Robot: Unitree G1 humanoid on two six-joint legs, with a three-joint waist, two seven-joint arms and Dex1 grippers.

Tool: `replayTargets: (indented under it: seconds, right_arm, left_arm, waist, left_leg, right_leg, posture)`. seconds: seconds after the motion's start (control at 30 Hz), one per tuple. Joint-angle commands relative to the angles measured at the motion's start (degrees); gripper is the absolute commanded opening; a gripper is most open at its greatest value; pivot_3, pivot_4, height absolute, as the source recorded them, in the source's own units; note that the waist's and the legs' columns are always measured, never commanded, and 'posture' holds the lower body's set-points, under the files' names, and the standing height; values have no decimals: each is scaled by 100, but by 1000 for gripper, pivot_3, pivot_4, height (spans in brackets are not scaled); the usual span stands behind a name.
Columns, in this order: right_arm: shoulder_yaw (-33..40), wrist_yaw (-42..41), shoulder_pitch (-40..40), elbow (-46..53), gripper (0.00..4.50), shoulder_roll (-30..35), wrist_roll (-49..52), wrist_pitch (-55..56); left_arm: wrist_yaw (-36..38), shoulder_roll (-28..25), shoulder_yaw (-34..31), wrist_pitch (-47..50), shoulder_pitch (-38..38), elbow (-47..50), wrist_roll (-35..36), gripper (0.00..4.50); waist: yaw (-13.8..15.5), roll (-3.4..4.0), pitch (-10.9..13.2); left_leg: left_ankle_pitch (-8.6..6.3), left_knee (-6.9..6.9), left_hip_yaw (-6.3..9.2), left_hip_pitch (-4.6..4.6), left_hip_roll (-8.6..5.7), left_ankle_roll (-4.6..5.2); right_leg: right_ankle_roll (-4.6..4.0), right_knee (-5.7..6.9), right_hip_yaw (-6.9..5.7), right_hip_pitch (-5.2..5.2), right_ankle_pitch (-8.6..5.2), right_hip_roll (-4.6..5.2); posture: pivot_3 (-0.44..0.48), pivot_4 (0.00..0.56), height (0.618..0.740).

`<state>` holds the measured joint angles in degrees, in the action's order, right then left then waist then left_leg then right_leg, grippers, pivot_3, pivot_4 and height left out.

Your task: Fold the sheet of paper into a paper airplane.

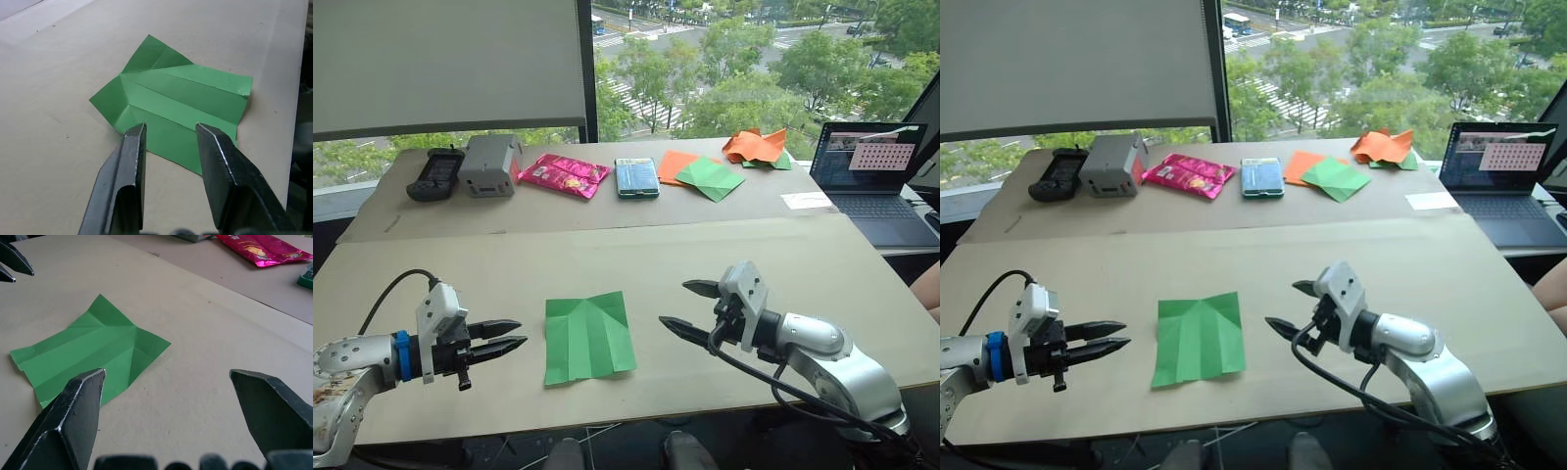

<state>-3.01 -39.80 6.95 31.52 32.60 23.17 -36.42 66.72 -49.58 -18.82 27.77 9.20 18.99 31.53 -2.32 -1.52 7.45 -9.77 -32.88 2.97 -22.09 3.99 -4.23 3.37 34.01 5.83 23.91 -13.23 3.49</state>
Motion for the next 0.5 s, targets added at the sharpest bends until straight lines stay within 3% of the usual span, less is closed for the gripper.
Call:
replayTargets:
  seconds: [0.03,0.27,0.5]
  right_arm:
    - [-10,67,-14,267,4500,23,-24,129]
    - [-205,204,-155,462,4500,47,-117,87]
    - [-427,251,-286,805,4500,125,-150,-47]
  left_arm:
    - [-1,18,458,-353,-214,33,-274,17]
    - [-465,412,1438,-804,-622,-369,-1034,17]
    - [-641,418,2091,-1296,-728,-929,-1824,17]
  waist:
    - [10,0,0]
    - [-3,5,-3]
    - [1,7,-8]
  left_leg:
    - [0,0,0,-1,0,0]
    - [2,-1,0,-1,0,3]
    - [4,-1,1,-2,0,6]
  right_leg:
    - [0,0,0,0,0,0]
    - [0,3,0,0,0,-2]
    - [0,4,0,0,0,-3]
  posture:
    - [0,150,725]
    - [0,150,725]
    - [0,150,725]
